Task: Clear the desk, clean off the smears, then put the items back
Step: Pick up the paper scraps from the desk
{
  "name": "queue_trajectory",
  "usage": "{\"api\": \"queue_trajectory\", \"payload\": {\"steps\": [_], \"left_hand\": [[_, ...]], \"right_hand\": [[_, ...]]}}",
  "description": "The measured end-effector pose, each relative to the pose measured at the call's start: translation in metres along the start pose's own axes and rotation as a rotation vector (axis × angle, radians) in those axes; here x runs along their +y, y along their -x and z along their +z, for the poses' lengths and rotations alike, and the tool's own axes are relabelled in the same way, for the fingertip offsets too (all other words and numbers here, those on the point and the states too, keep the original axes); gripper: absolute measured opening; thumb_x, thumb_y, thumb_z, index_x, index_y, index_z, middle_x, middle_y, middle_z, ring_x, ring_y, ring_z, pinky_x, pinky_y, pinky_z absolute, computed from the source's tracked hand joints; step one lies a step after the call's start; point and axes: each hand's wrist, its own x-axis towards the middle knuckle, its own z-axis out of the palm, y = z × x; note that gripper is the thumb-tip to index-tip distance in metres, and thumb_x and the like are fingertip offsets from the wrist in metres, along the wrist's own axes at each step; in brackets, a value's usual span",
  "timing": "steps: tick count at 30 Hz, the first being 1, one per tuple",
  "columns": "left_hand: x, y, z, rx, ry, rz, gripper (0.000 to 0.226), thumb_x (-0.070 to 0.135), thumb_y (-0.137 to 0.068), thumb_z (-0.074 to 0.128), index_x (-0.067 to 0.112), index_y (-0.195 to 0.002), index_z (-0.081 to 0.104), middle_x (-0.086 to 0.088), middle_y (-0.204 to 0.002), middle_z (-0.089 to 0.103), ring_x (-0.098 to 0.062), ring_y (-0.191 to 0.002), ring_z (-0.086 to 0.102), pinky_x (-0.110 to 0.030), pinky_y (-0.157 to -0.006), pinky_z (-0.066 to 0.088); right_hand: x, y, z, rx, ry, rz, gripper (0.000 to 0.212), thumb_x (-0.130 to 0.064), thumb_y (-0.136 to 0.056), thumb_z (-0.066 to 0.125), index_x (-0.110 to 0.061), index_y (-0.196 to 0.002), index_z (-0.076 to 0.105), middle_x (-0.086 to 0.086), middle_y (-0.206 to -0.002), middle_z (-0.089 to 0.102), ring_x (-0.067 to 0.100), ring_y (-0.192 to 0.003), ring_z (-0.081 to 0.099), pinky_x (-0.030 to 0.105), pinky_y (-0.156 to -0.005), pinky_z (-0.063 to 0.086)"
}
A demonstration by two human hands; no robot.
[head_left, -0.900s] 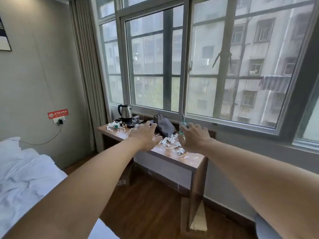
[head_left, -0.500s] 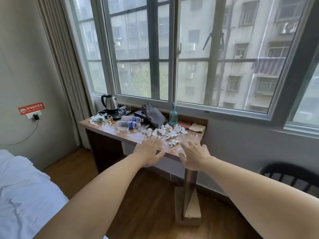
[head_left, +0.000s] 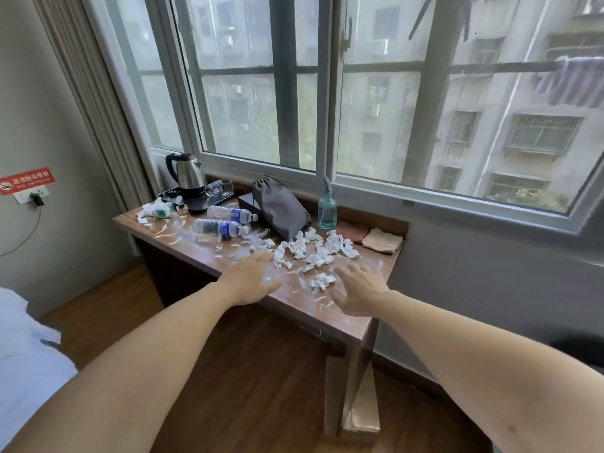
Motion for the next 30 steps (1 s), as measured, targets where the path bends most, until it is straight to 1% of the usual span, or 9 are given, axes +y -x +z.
{"api": "queue_trajectory", "payload": {"steps": [5,10,12,14,18,21,25,27,30], "left_hand": [[-0.030,-0.064,0.015,-0.046,-0.010,0.016,0.072,0.052,-0.102,0.057,0.022,-0.162,0.030,-0.002,-0.168,0.031,-0.026,-0.155,0.031,-0.053,-0.123,0.034],[-0.076,-0.126,0.037,-0.108,-0.031,0.015,0.068,0.051,-0.105,0.052,0.025,-0.163,0.029,0.000,-0.170,0.028,-0.026,-0.155,0.031,-0.051,-0.122,0.035],[-0.097,-0.152,0.046,-0.133,-0.021,0.022,0.064,0.049,-0.105,0.051,0.025,-0.161,0.032,0.001,-0.168,0.031,-0.026,-0.153,0.034,-0.051,-0.120,0.037],[-0.116,-0.181,0.052,-0.147,-0.040,0.039,0.059,0.044,-0.106,0.052,0.021,-0.158,0.036,-0.001,-0.163,0.038,-0.026,-0.148,0.040,-0.050,-0.117,0.040],[-0.156,-0.251,0.058,-0.134,-0.075,0.038,0.053,0.027,-0.103,0.060,0.018,-0.152,0.042,-0.004,-0.153,0.051,-0.028,-0.136,0.053,-0.048,-0.108,0.047],[-0.174,-0.303,0.056,-0.147,-0.081,0.079,0.056,0.013,-0.101,0.056,0.019,-0.155,0.040,-0.009,-0.147,0.056,-0.031,-0.129,0.058,-0.048,-0.101,0.052],[-0.178,-0.358,0.064,-0.140,-0.146,0.165,0.035,0.013,-0.102,0.055,0.016,-0.137,0.052,-0.011,-0.127,0.061,-0.035,-0.118,0.064,-0.048,-0.089,0.055],[-0.173,-0.373,0.068,-0.127,-0.157,0.113,0.029,0.011,-0.101,0.057,0.016,-0.129,0.055,-0.010,-0.122,0.062,-0.036,-0.113,0.066,-0.045,-0.084,0.054],[-0.168,-0.389,0.074,-0.141,-0.102,-0.002,0.023,0.014,-0.101,0.060,0.015,-0.124,0.062,-0.013,-0.124,0.068,-0.036,-0.116,0.066,-0.045,-0.085,0.052]], "right_hand": [[0.021,-0.070,0.024,-0.058,-0.015,-0.035,0.054,-0.056,-0.098,0.046,-0.031,-0.146,0.044,0.003,-0.146,0.048,0.031,-0.131,0.047,0.048,-0.100,0.045],[0.033,-0.131,0.054,-0.106,0.003,-0.061,0.046,-0.055,-0.097,0.047,-0.032,-0.136,0.050,0.000,-0.134,0.053,0.029,-0.125,0.049,0.046,-0.097,0.046],[0.031,-0.156,0.062,-0.102,0.034,-0.079,0.046,-0.055,-0.097,0.046,-0.031,-0.136,0.050,0.000,-0.127,0.054,0.028,-0.122,0.049,0.043,-0.095,0.044],[0.025,-0.184,0.065,-0.087,0.035,-0.070,0.047,-0.053,-0.098,0.047,-0.030,-0.139,0.048,0.001,-0.130,0.053,0.028,-0.122,0.049,0.043,-0.094,0.045],[0.008,-0.234,0.072,-0.075,0.007,0.018,0.049,-0.053,-0.100,0.044,-0.031,-0.143,0.045,0.002,-0.139,0.050,0.029,-0.125,0.047,0.046,-0.098,0.045],[-0.003,-0.249,0.079,-0.096,-0.014,0.087,0.051,-0.054,-0.101,0.042,-0.034,-0.147,0.040,-0.002,-0.140,0.048,0.028,-0.127,0.046,0.045,-0.100,0.040],[-0.005,-0.255,0.092,-0.128,-0.047,0.230,0.051,-0.055,-0.101,0.038,-0.037,-0.148,0.034,-0.005,-0.144,0.045,0.026,-0.135,0.041,0.046,-0.109,0.037],[-0.005,-0.253,0.097,-0.147,-0.068,0.295,0.046,-0.050,-0.102,0.039,-0.033,-0.144,0.038,-0.005,-0.145,0.043,0.027,-0.137,0.040,0.045,-0.108,0.038],[-0.003,-0.244,0.099,-0.145,-0.080,0.347,0.044,-0.046,-0.102,0.040,-0.033,-0.144,0.037,-0.005,-0.149,0.040,0.026,-0.137,0.039,0.042,-0.105,0.038]]}}
